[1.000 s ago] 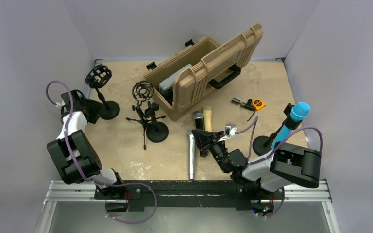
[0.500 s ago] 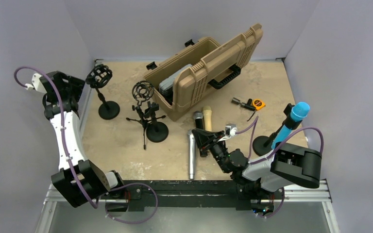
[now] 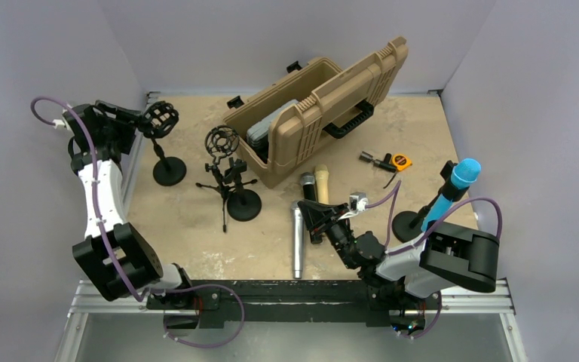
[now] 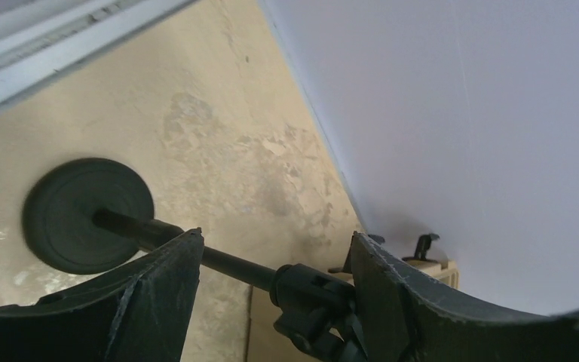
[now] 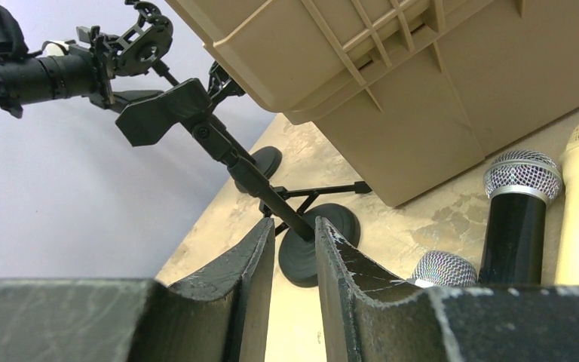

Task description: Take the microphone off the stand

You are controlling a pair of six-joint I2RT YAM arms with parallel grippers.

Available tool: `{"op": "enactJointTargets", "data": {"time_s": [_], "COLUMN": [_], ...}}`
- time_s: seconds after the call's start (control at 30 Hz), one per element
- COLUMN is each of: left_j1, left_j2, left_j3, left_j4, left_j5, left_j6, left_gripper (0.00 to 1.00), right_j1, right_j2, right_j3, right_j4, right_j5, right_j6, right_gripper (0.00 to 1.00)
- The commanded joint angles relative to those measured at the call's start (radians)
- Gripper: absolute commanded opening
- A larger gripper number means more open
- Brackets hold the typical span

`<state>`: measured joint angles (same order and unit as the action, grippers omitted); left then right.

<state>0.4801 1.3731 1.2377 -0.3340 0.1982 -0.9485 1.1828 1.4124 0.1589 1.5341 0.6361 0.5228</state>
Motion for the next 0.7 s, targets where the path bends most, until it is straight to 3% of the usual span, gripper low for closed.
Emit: {"op": "enactJointTargets", "data": {"time_s": [0.0, 0.3, 0.67], "left_j1": [0.010, 0.020, 0.063], "left_j2": [-0.027, -0.012, -0.025], "left_j3": [-0.067, -0.084, -0.266], "left_j4": [0.177, 0.143, 0.156], "left_j5": [0.150, 0.167, 0.124], "left_j6": [-0.015, -0.012, -0.001], "left_gripper": [0.69, 0.66, 0.60], "right_j1": [0.002, 0.002, 0.002], "right_j2": [0.003, 0.002, 0.003], "right_j3": [0.020, 0.019, 0.020], "right_j4": [0.105, 0.106, 0.103], "right_j5": [-0.003, -0.002, -0.004], "right_j6": [-0.019, -0.017, -0.017], "right_gripper": [0.26, 0.26, 0.26]}}
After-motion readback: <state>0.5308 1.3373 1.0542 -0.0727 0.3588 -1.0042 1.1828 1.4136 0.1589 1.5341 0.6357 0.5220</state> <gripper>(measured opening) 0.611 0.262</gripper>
